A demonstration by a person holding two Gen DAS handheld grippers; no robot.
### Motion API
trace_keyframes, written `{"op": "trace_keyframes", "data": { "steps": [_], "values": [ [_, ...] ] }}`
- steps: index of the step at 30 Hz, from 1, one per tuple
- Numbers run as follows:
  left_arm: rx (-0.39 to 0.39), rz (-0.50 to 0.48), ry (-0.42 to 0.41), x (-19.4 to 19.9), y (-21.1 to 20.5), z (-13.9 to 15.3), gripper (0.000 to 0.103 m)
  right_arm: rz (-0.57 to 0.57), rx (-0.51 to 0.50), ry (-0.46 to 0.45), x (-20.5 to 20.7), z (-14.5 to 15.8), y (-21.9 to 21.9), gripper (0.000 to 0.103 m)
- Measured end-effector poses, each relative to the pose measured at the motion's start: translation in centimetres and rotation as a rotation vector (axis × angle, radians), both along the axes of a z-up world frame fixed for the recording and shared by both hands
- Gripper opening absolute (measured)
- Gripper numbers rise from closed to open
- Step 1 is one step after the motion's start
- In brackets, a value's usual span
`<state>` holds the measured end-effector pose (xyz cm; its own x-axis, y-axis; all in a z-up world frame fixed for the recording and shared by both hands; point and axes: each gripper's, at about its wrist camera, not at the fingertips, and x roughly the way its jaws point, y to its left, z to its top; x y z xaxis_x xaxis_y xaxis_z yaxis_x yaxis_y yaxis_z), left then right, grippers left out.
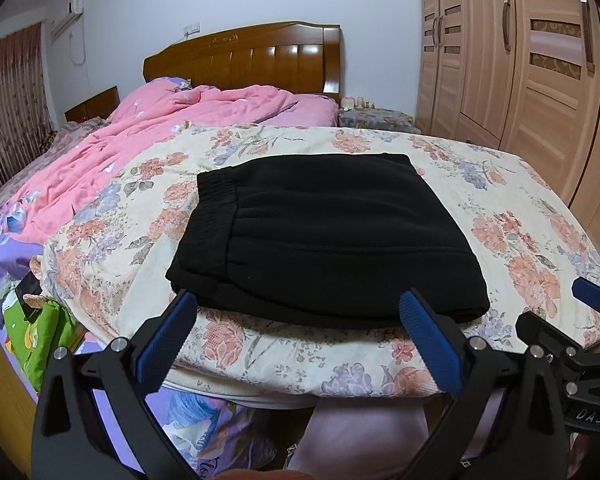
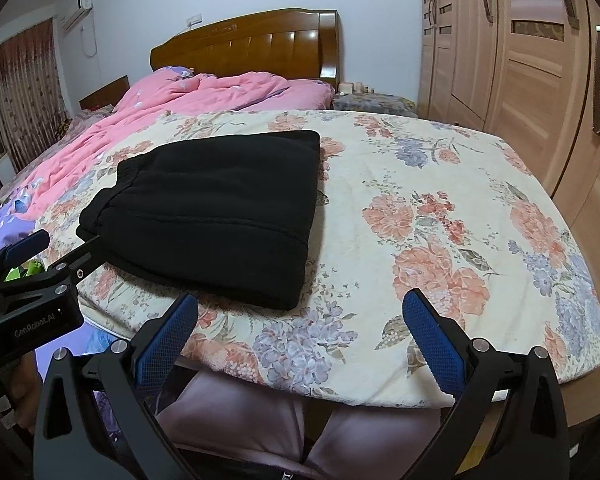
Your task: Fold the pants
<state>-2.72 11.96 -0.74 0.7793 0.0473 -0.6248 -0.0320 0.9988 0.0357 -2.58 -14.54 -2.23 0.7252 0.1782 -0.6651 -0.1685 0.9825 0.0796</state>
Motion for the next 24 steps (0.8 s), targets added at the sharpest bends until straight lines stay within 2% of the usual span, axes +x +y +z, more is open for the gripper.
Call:
{"op": "trace_keyframes", "data": {
  "steps": [24],
  "values": [
    [-0.008,-0.012,0.003,-0.24,-0.28,0.05,0.101,0.003,0.003,0.003,-0.26,-0.11,-0.05,0.099]
  ]
}}
